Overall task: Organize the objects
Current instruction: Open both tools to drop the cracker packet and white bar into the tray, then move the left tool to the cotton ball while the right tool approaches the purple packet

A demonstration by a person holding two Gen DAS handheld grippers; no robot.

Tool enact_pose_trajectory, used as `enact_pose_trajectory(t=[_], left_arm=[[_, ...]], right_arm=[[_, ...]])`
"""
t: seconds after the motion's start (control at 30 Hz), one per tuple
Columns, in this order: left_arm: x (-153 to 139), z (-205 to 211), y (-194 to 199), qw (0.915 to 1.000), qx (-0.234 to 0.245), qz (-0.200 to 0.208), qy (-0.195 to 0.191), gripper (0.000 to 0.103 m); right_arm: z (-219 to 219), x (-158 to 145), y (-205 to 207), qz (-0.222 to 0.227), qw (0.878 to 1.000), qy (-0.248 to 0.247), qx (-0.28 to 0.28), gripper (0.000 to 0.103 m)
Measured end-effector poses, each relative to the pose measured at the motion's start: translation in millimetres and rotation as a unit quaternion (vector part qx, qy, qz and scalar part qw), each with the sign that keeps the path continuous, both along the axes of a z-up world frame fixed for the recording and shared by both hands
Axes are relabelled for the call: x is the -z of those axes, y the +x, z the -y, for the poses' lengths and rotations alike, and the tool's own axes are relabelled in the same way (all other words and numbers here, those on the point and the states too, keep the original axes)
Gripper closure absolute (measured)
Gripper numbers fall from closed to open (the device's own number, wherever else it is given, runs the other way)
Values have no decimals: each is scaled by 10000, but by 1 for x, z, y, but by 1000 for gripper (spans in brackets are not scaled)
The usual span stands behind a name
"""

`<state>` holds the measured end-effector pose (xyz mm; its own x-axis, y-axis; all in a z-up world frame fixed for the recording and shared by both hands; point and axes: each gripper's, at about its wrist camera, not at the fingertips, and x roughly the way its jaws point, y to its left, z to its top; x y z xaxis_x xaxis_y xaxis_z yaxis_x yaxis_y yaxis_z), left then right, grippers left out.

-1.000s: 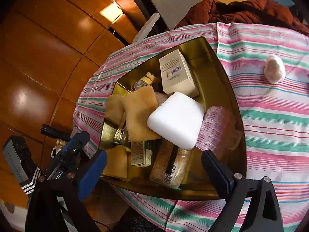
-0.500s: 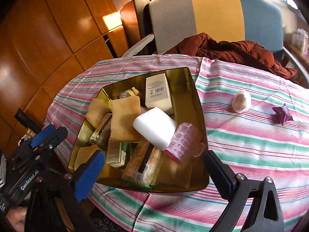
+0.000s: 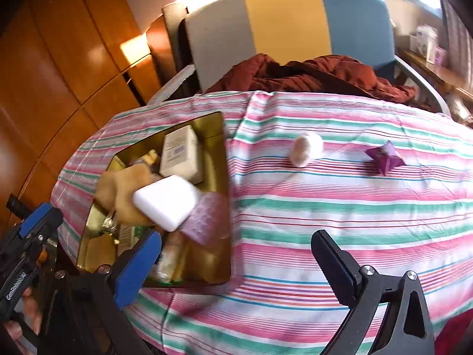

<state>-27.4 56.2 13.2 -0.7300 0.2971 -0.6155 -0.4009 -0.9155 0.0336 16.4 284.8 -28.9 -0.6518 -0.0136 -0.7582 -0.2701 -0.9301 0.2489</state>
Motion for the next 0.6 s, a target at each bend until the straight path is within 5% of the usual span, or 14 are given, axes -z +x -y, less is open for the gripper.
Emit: enact_pose_trajectory(t=[0.6], left_arm=[[-7, -59, 6, 9971, 706, -88, -268, 55]], right_arm=[[-102, -9, 29, 89, 9939, 231, 1072, 1]])
